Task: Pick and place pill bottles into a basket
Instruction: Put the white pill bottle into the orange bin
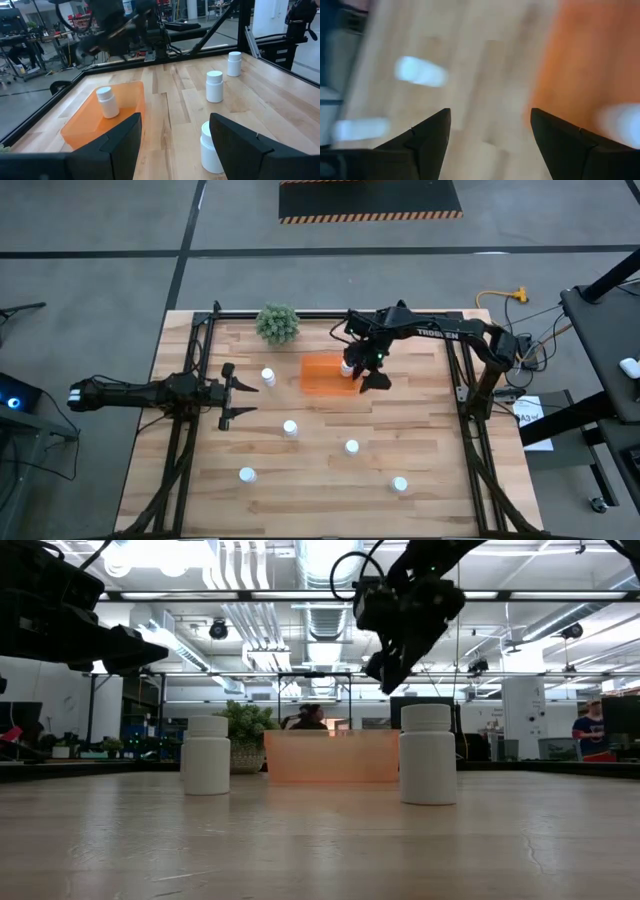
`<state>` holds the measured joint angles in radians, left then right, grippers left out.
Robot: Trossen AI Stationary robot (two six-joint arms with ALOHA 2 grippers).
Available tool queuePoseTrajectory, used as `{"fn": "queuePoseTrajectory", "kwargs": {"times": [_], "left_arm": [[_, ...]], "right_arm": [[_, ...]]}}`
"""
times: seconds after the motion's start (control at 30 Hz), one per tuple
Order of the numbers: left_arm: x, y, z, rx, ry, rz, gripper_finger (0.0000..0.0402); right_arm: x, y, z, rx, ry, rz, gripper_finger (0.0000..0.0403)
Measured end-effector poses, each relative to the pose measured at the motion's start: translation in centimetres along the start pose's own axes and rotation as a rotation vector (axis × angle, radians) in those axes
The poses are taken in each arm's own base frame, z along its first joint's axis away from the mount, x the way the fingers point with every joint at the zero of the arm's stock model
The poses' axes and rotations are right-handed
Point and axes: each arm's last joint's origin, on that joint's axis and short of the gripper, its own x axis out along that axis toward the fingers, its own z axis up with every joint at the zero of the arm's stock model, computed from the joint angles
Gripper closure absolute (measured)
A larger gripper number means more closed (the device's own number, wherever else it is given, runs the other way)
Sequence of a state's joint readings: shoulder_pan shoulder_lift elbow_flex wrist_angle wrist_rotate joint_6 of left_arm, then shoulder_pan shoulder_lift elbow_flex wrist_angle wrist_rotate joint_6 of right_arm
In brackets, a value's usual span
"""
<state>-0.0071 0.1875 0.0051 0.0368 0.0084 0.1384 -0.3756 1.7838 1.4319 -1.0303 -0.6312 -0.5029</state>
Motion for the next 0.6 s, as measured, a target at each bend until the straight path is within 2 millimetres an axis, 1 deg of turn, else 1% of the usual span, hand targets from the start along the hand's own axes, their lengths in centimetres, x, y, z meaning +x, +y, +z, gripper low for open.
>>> {"fn": "queuePoseTrajectory", "kwargs": {"times": [0.13,0.23,0.47,0.6], "left_arm": [[0.0,0.0,0.0,0.0,0.0,0.0,0.0185],[0.0,0.0,0.0,0.0,0.001,0.0,0.0185],[0.0,0.0,0.0,0.0,0.0,0.0,0.0185],[0.0,0.0,0.0,0.0,0.0,0.0,0.0185]], "right_arm": [[0.5,2.0,0.0,0.022,0.014,0.152,0.0142],[0.9,3.6,-0.1,0.043,0.07,0.205,0.0142],[1.8,9.0,0.2,0.005,0.151,0.229,0.0145],[2.4,12.2,0.1,-0.03,0.217,0.122,0.0145]]}}
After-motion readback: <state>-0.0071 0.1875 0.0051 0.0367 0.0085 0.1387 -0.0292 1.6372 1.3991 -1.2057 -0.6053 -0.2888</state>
